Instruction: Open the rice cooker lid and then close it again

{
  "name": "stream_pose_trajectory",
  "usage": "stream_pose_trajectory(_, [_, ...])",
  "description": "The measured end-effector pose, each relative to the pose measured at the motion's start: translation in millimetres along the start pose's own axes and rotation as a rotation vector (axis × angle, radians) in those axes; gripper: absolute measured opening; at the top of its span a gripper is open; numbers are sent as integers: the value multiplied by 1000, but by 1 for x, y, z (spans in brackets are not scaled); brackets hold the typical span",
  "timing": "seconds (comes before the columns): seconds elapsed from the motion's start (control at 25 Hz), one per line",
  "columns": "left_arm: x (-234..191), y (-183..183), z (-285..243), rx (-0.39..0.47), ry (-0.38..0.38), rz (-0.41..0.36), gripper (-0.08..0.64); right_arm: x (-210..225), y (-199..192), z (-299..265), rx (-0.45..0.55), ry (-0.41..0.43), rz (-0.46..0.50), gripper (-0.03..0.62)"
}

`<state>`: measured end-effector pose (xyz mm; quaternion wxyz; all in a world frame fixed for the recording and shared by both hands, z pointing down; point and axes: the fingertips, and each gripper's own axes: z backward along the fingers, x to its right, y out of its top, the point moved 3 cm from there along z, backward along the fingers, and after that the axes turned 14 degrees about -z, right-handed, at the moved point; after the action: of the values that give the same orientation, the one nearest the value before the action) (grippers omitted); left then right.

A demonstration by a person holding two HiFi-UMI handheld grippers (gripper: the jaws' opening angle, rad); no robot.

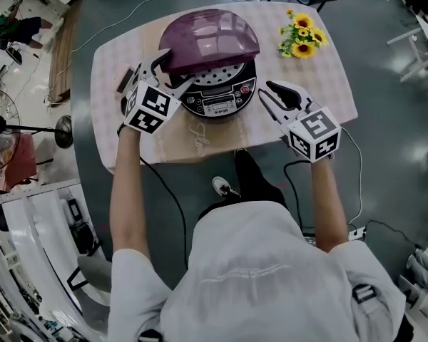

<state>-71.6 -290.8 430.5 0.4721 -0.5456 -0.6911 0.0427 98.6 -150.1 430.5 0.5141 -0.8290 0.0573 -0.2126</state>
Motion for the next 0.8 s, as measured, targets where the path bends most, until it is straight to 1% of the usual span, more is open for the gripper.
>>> stream_pose_trajectory(0.28, [12, -5, -2, -20, -44, -5, 350, -3, -9, -7, -9, 9, -16, 118])
stream_pose_trajectory(0.8, [28, -11, -6, -15, -90, 54, 353, -3, -16, -19, -36, 24, -20, 118])
